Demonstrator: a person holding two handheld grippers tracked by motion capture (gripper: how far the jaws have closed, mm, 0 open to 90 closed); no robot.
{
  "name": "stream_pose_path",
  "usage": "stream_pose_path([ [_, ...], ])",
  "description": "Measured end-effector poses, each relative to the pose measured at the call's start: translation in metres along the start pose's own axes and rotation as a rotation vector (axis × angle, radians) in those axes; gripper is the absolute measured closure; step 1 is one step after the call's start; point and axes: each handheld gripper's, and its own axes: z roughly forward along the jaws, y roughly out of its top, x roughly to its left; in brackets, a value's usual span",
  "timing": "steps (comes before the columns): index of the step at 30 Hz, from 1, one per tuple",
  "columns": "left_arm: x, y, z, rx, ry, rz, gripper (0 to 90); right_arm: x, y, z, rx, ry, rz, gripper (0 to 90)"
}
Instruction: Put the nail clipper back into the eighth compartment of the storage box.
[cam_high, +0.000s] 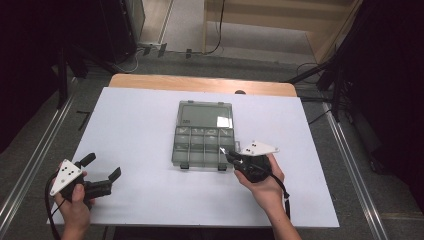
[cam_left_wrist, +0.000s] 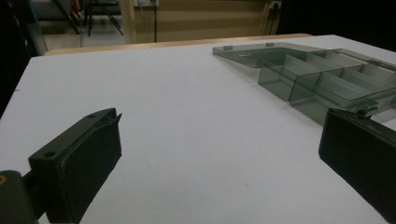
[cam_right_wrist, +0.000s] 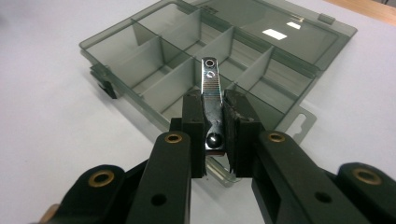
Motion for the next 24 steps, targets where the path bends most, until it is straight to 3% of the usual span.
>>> stream_pose_path([
  [7,0.0,0.0,0.0,0.0,0.0,0.0,0.0,-0.007,-0.006,0.005,0.001,-0.037,0.053,81.1],
  [14,0.0,0.0,0.0,0.001,0.0,0.001,0.0,-0.013,-0.013,0.015,-0.002,-0.036,0.098,79.7],
  [20,0.0,0.0,0.0,0.0,-0.002,0.001,0.0,-0.016,-0.014,0.012,-0.063,-0.011,0.12,45.2],
  [24,0.0,0.0,0.0,-0.004,-0.003,-0.002,0.0,-0.021,-0.014,0.006,-0.09,0.014,0.168,12.7],
])
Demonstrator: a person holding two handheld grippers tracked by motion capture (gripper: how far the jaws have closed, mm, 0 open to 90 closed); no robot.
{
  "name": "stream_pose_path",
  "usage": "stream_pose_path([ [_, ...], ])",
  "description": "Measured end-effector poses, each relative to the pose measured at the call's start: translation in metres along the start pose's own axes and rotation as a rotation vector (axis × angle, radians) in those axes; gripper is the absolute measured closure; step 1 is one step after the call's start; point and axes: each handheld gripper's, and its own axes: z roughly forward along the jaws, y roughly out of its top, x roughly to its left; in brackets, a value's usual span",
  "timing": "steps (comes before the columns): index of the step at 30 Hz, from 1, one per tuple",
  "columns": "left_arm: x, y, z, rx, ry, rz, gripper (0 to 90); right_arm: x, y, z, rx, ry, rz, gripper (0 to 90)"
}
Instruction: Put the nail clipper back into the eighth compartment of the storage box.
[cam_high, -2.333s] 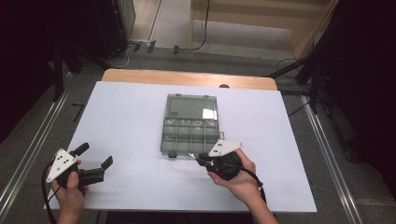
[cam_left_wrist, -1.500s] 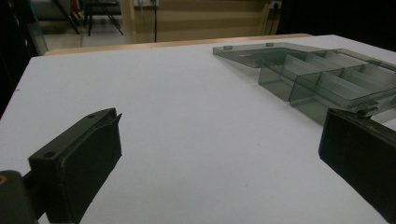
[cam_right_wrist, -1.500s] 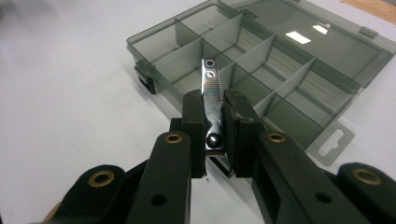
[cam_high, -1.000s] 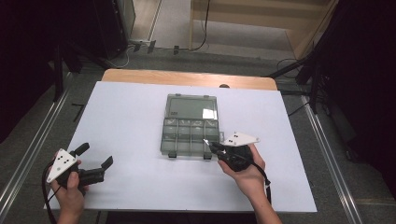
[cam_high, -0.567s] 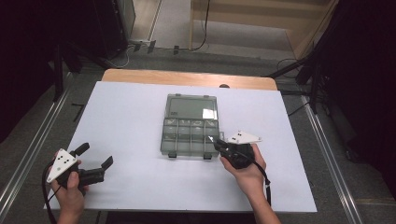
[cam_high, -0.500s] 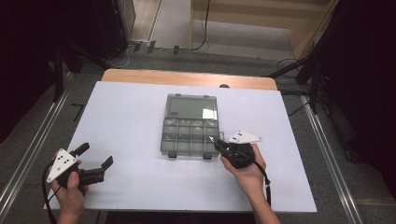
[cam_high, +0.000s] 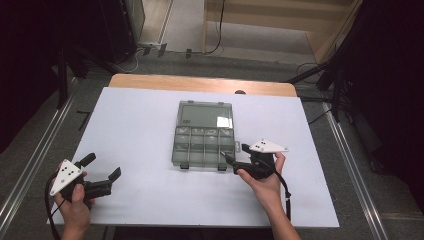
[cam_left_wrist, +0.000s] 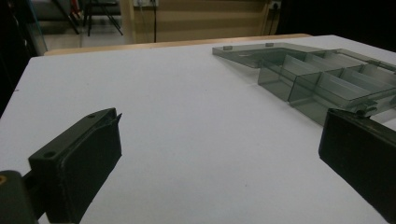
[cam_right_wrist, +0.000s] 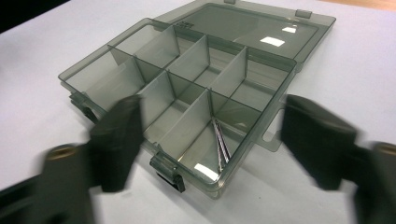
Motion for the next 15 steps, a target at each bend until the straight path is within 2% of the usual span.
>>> stream_pose_path([
  [2,0.0,0.0,0.0,-0.001,-0.001,0.0,0.0,-0.002,0.0,-0.004,-0.027,0.011,0.005,9.6],
  [4,0.0,0.0,0.0,0.003,0.0,0.003,0.0,-0.004,0.0,-0.008,-0.043,0.028,0.011,1.5],
  [7,0.0,0.0,0.0,0.006,0.002,0.005,0.0,-0.005,0.001,-0.012,-0.061,0.04,0.006,0.0],
  [11,-0.001,0.0,0.0,0.007,0.004,0.009,0.0,-0.008,0.0,-0.021,-0.084,0.002,-0.002,0.0],
  [15,-0.002,0.0,0.001,0.009,0.007,0.013,0.0,-0.01,-0.002,-0.027,-0.085,-0.018,-0.017,0.0],
])
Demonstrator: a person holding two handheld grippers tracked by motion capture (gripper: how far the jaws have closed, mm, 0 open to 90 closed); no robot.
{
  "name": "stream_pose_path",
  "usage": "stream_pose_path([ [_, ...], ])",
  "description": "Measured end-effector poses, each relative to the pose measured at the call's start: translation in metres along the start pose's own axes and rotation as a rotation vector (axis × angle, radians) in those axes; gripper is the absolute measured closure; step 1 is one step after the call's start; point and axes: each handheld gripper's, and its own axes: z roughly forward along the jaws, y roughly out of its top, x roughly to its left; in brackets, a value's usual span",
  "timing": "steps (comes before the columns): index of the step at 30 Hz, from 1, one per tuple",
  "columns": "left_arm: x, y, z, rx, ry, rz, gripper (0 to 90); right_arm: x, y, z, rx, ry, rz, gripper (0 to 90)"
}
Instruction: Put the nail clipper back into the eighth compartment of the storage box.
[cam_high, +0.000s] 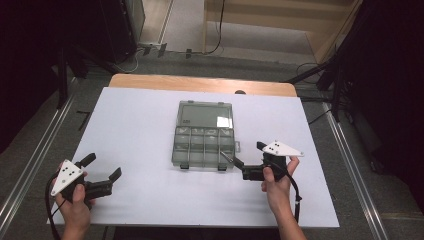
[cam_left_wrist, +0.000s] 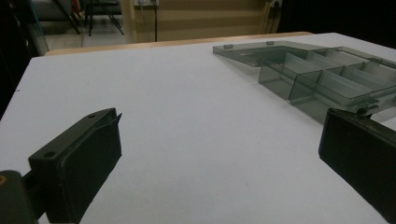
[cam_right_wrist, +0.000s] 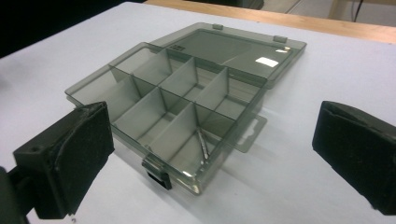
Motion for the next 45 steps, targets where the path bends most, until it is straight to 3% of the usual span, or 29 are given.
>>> stream_pose_path([
  [12,0.0,0.0,0.0,-0.001,0.002,0.002,0.0,-0.014,-0.011,-0.019,-0.028,-0.015,0.002,0.0],
  [19,-0.001,0.0,-0.001,-0.001,0.002,0.001,0.0,-0.025,-0.02,-0.031,-0.034,-0.022,0.029,0.0],
  [25,-0.001,0.0,0.0,-0.001,0.003,0.002,0.0,-0.03,-0.026,-0.043,-0.046,-0.037,0.018,0.0],
  [45,-0.001,0.0,0.0,-0.002,0.004,0.006,0.0,-0.063,-0.059,-0.09,-0.078,-0.116,0.044,0.0],
])
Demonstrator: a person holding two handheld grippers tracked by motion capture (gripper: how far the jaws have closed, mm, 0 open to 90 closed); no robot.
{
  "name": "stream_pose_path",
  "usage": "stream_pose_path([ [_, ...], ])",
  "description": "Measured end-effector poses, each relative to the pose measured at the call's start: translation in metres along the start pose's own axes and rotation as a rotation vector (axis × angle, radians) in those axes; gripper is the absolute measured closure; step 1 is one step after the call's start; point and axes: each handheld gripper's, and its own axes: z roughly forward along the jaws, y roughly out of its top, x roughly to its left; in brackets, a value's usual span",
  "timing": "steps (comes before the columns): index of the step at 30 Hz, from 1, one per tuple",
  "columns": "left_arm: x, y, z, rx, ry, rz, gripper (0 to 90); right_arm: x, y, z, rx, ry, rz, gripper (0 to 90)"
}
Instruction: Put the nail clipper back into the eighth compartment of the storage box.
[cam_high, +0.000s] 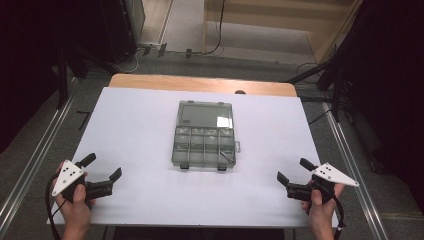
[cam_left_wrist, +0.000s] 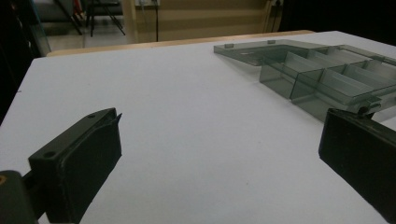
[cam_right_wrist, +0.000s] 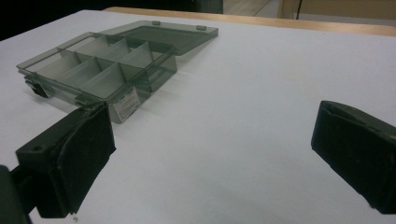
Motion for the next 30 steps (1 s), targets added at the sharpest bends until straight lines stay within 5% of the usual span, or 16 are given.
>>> stream_pose_path([
  [16,0.0,0.0,0.0,0.002,0.001,0.001,0.0,-0.042,-0.028,-0.019,-0.006,-0.084,0.045,0.0],
  [30,0.0,0.0,0.0,0.001,0.005,-0.005,0.0,-0.048,-0.033,-0.017,-0.022,-0.081,0.094,0.0],
])
